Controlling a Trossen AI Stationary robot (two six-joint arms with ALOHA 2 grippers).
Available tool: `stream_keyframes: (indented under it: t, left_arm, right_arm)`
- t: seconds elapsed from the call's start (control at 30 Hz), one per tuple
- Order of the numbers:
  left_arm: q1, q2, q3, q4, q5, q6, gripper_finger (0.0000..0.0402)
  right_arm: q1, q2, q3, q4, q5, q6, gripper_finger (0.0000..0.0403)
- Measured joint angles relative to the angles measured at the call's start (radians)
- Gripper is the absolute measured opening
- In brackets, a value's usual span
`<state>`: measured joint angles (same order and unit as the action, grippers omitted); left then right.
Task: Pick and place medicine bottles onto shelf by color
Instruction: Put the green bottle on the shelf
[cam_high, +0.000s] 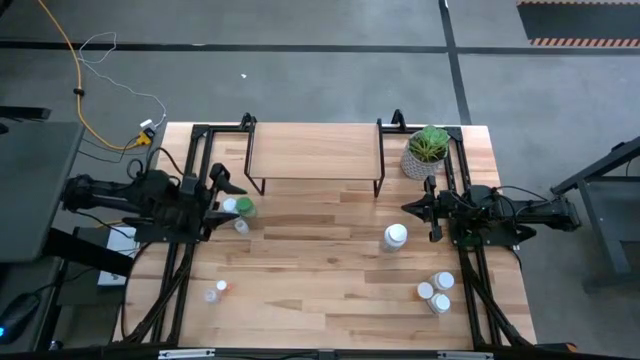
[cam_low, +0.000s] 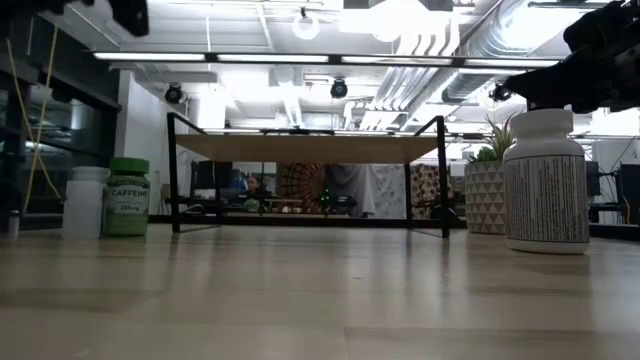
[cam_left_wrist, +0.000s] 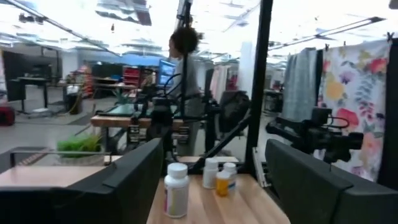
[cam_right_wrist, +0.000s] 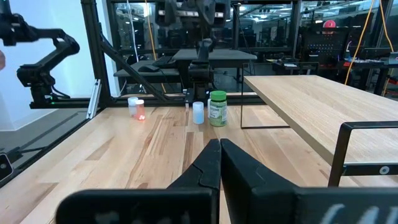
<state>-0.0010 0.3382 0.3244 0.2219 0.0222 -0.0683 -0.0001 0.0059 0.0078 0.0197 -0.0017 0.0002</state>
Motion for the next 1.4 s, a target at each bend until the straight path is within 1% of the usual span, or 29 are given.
stream_keyframes:
  t: [0.07, 0.13, 0.23, 0.3, 0.4, 0.53, 0.63, 0.73, 0.83, 0.93, 1.03, 1.17, 1.3, 1.4]
  left_arm:
    - [0.0, 0.055, 0.049, -0.026, -0.019, 0.0, 0.0275]
    - [0.0, 0.117, 0.112, -0.093, -0.059, -0.013, 0.0274]
    - [-0.008, 0.22, 0.226, -0.271, -0.131, -0.059, 0.0274]
    - [-0.023, 0.291, 0.311, -0.421, -0.186, -0.107, 0.0274]
    - [-0.049, 0.389, 0.439, -0.666, -0.23, -0.202, 0.0274]
    - [-0.079, 0.489, 0.577, -0.973, -0.236, -0.369, 0.0273]
    - [-0.097, 0.536, 0.629, -1.162, -0.237, -0.523, 0.0273]
    - [-0.111, 0.562, 0.625, -1.3, -0.244, -0.685, 0.0273]
    - [-0.114, 0.577, 0.586, -1.358, -0.277, -0.795, 0.0273]
    - [-0.086, 0.586, 0.545, -1.348, -0.279, -0.818, 0.0273]
    - [-0.039, 0.606, 0.517, -1.341, -0.257, -0.818, 0.0273]
    - [0.015, 0.635, 0.512, -1.335, -0.259, -0.759, 0.0273]
    - [0.06, 0.673, 0.512, -1.293, -0.267, -0.688, 0.0273]
    - [0.082, 0.714, 0.512, -1.289, -0.268, -0.665, 0.0273]
  right_arm:
    - [0.0, 0.0, 0.0, 0.0, 0.0, 0.0, 0.0]
    - [0.0, 0.0, 0.0, 0.0, 0.0, 0.0, 0.0]
    - [0.0, 0.0, 0.0, 0.0, 0.0, 0.0, 0.0]
    - [0.0, 0.0, 0.0, 0.0, 0.0, 0.0, 0.0]
    - [0.0, 0.0, 0.0, 0.0, 0.0, 0.0, 0.0]
    - [0.0, 0.0, 0.0, 0.0, 0.0, 0.0, 0.0]
    - [0.0, 0.0, 0.0, 0.0, 0.0, 0.0, 0.0]
    - [0.0, 0.0, 0.0, 0.0, 0.0, 0.0, 0.0]
    - [0.0, 0.0, 0.0, 0.0, 0.0, 0.0, 0.0]
    - [0.0, 0.0, 0.0, 0.0, 0.0, 0.0, 0.0]
    - [0.0, 0.0, 0.0, 0.0, 0.0, 0.0, 0.0]
    - [0.0, 0.0, 0.0, 0.0, 0.0, 0.0, 0.0]
    - [0.0, 0.0, 0.0, 0.0, 0.0, 0.0, 0.0]
    - [0.0, 0.0, 0.0, 0.0, 0.0, 0.0, 0.0]
